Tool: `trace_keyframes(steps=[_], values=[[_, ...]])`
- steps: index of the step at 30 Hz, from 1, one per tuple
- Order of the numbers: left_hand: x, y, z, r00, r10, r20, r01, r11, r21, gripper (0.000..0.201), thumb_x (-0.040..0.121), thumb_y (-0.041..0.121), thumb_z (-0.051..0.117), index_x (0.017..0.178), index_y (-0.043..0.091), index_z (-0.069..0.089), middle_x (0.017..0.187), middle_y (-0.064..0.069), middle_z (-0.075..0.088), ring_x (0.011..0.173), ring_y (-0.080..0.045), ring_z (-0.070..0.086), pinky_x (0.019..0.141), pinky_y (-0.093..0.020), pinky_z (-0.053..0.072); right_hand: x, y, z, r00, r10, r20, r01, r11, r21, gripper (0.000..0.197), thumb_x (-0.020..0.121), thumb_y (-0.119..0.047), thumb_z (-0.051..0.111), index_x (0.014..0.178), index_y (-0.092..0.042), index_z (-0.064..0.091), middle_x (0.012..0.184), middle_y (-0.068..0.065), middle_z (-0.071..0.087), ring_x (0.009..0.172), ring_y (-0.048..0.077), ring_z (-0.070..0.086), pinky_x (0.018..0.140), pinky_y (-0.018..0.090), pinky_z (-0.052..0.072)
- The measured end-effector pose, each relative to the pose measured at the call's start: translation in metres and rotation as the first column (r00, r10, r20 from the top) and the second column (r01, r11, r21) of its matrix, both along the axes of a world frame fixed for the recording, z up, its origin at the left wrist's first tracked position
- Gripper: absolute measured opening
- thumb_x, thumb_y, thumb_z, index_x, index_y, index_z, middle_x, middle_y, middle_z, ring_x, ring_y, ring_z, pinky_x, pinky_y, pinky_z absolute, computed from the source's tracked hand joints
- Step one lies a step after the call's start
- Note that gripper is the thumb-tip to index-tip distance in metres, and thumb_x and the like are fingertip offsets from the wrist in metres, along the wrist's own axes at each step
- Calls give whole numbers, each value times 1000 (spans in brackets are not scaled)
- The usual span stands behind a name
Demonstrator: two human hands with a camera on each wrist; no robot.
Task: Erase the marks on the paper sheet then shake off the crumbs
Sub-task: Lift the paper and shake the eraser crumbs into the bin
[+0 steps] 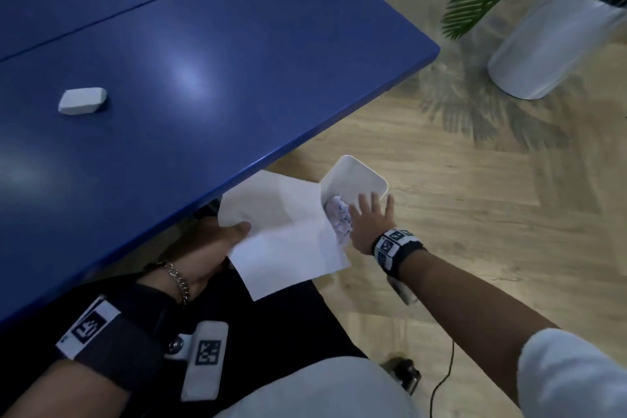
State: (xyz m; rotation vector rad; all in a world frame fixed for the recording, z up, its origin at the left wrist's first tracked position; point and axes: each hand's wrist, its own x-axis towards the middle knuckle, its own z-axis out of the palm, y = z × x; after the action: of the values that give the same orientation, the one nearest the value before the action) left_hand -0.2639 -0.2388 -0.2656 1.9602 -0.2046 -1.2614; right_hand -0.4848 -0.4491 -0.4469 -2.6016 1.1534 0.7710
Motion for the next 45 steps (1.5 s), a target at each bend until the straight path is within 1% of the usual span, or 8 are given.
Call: trace_keyframes(steps=[9, 13, 20, 26, 34, 39, 43, 45], values=[[5, 5, 9, 998, -3, -69, -1, 999, -51, 46, 87, 38, 77, 121, 8, 73, 122, -17, 76, 114, -39, 71, 107, -50, 50, -6, -20, 40, 289, -949, 128, 275, 210, 938, 24, 105, -28, 60, 113, -9, 74, 125, 18, 75, 108, 35, 74, 103, 54, 56], [11, 3, 12, 927, -237, 290, 169, 956, 242, 86, 74, 76, 63, 128, 9, 66, 122, -7, 74, 109, -29, 70, 100, -41, 53, -16, -19, 38, 287, -957, 31, 179, 86, 980, 23, 102, -18, 66, 118, -1, 71, 119, 18, 77, 102, 37, 74, 92, 49, 61], [2, -4, 8, 860, -410, 304, 287, 881, 377, 55, 102, 51, 53, 99, 0, 72, 75, -17, 76, 60, -30, 71, 64, -35, 55, 11, -12, 53, 715, -558, 422, 393, 820, 417, 33, 100, -30, 61, 129, -15, 68, 131, 10, 71, 124, 33, 65, 97, 33, 47], [-2, -14, 8, 875, -395, 280, 289, 890, 353, 66, 105, 54, 47, 88, -5, 72, 56, -15, 66, 44, -23, 57, 49, -25, 40, 71, 57, 121, 554, -258, 792, -183, 890, 418, 58, 112, -39, 39, 165, -16, 27, 170, 8, 33, 157, 22, 30, 126, 30, 21], [7, 9, 8, 903, -317, 290, 221, 922, 318, 52, 107, 41, 49, 81, -2, 65, 48, -10, 59, 38, -22, 49, 39, -20, 36, 21, 46, 6, 993, 85, 84, -93, 991, 97, 78, 99, -70, 5, 167, -33, 10, 178, 1, 1, 162, 38, 0, 120, 77, -1], [5, 9, 8, 904, -318, 286, 229, 925, 303, 54, 106, 42, 49, 68, 6, 61, 46, -9, 58, 39, -23, 49, 45, -24, 37, 25, 29, 47, 871, -302, 388, 221, 945, 240, 66, 109, -54, 25, 166, -20, 20, 176, 14, 4, 163, 36, 2, 128, 62, 4], [1, -2, 10, 917, -283, 282, 208, 941, 268, 57, 105, 45, 49, 73, 1, 65, 50, -11, 63, 45, -27, 57, 49, -25, 41, 61, 75, 111, 407, -260, 876, -245, 892, 379, 56, 114, -33, 35, 166, -23, 16, 175, -5, 7, 163, 7, 2, 132, 29, 3], [1, -7, 11, 922, -246, 300, 178, 955, 238, 55, 104, 47, 51, 85, 0, 71, 61, -17, 72, 55, -34, 66, 56, -29, 45, 57, 85, 90, 524, -154, 837, -370, 844, 387, 58, 113, -40, 31, 166, -37, 6, 177, -7, 0, 164, 13, -2, 133, 41, 2]])
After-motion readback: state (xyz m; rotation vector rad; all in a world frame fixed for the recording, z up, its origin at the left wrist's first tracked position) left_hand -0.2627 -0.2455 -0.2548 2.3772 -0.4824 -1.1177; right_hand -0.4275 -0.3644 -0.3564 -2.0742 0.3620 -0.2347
